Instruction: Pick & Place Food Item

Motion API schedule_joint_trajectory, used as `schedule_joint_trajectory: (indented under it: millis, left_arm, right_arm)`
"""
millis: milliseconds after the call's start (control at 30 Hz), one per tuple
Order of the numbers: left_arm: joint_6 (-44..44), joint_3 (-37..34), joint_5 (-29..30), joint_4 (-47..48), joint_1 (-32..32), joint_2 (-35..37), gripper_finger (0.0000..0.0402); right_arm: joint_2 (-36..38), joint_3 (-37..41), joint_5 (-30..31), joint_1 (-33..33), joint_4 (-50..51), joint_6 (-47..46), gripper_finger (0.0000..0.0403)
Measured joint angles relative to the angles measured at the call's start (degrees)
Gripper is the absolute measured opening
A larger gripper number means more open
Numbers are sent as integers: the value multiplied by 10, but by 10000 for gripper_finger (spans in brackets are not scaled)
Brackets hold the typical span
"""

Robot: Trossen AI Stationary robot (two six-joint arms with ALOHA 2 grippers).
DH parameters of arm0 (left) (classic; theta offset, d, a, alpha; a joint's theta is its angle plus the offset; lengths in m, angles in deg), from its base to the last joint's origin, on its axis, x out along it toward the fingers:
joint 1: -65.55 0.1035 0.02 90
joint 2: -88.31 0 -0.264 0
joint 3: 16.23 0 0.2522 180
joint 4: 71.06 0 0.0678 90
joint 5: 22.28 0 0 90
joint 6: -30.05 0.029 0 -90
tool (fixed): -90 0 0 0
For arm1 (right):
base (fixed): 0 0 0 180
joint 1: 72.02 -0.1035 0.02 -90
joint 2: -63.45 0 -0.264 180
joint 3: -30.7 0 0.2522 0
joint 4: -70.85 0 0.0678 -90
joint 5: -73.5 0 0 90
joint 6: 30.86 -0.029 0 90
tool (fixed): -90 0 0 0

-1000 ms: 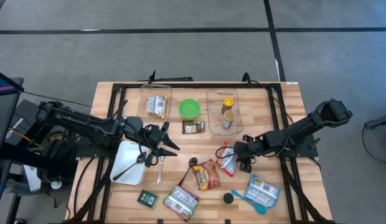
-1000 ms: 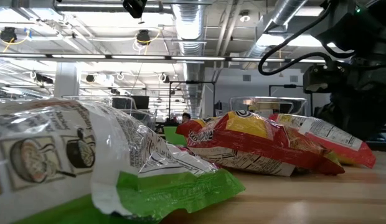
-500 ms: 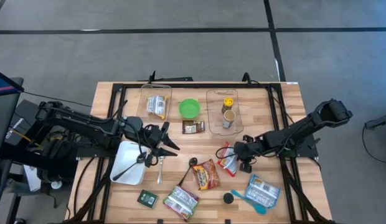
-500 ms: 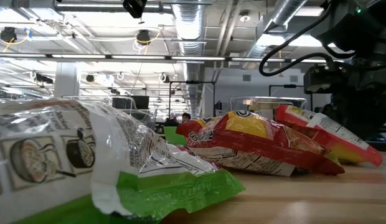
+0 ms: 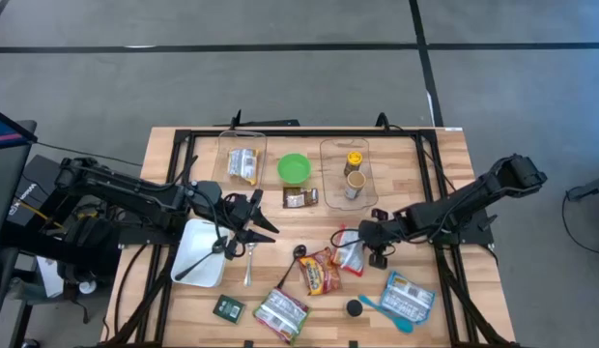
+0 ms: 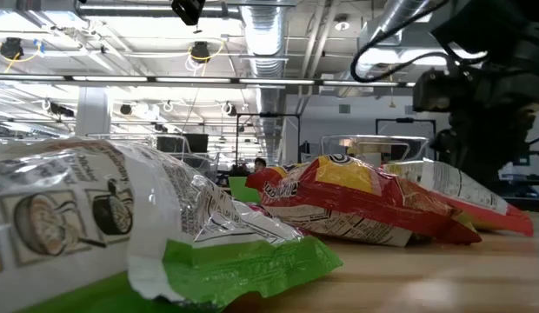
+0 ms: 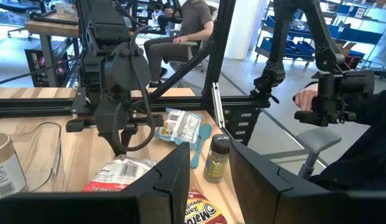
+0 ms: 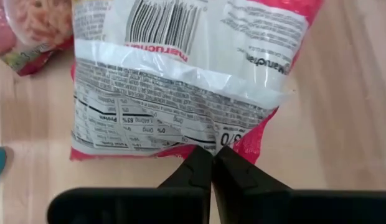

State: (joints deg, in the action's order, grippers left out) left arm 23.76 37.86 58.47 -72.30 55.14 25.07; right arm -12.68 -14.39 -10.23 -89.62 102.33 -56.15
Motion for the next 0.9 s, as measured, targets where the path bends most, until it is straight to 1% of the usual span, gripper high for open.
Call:
schedule_joint_trajectory:
  millis: [200,467,700,833,900]
  left_arm:
    - [0,0,0,0,0,0,108]
    - [0,0,0,0,0,0,108]
    - [0,0,0,0,0,0,108]
    - [0,0,1,0,0,0,108]
    - [0,0,12,0,0,0,108]
  right_arm:
    - [0,-44,36,-1,72,4,0]
    - [0,-140,117,-40,188,15,0]
    - [0,-231,229,-83,274,20,0]
    - [1,-266,308,-104,285,54,0]
    - [1,-279,350,-114,284,76,0]
